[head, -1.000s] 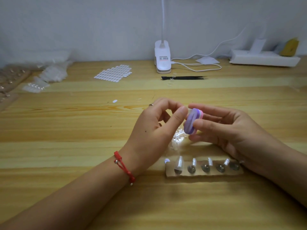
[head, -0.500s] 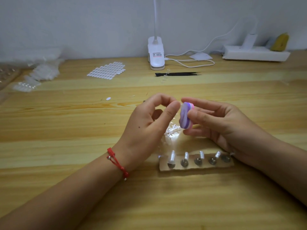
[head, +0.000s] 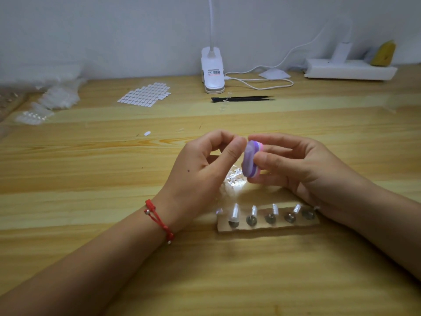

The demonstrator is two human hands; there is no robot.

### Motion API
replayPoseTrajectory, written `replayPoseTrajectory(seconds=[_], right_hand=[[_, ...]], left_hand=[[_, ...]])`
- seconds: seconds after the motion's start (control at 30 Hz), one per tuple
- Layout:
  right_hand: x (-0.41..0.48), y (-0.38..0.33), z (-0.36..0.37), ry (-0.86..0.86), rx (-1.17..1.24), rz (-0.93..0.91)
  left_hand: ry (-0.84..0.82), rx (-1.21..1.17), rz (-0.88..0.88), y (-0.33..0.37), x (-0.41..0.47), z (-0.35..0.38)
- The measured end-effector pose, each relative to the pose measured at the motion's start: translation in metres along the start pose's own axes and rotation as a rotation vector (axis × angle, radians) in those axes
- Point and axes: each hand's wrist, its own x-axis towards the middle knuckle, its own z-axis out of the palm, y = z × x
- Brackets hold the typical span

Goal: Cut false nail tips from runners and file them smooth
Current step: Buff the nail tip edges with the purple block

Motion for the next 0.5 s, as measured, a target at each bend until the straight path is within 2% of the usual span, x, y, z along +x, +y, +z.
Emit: replayPoseTrajectory(seconds=[0.1,0.23,0.33,0.5], right_hand=[[0.0011,-0.0003,-0.0019,0.036,0.076,-0.026],[-0.0009,0.0017,0.0008,-0.007,-0.043,-0.026],[-0.0004,0.0012,-0.0003,0.026,0.039,-0.043],[0.0000,0.0012,0.0007,0.005,-0.020,-0.041]], left_hand=[[-0.013,0.018,0.008,0.0002,-0.0006,0.0009],[-0.009,0.011,0.018,0.0000,-0.0001,-0.0005],[-0.016,0.031,0.040,-0.0022,-0.0002,-0.0001],[0.036,0.066,0.028,-0.0064,-0.0004,0.0008]])
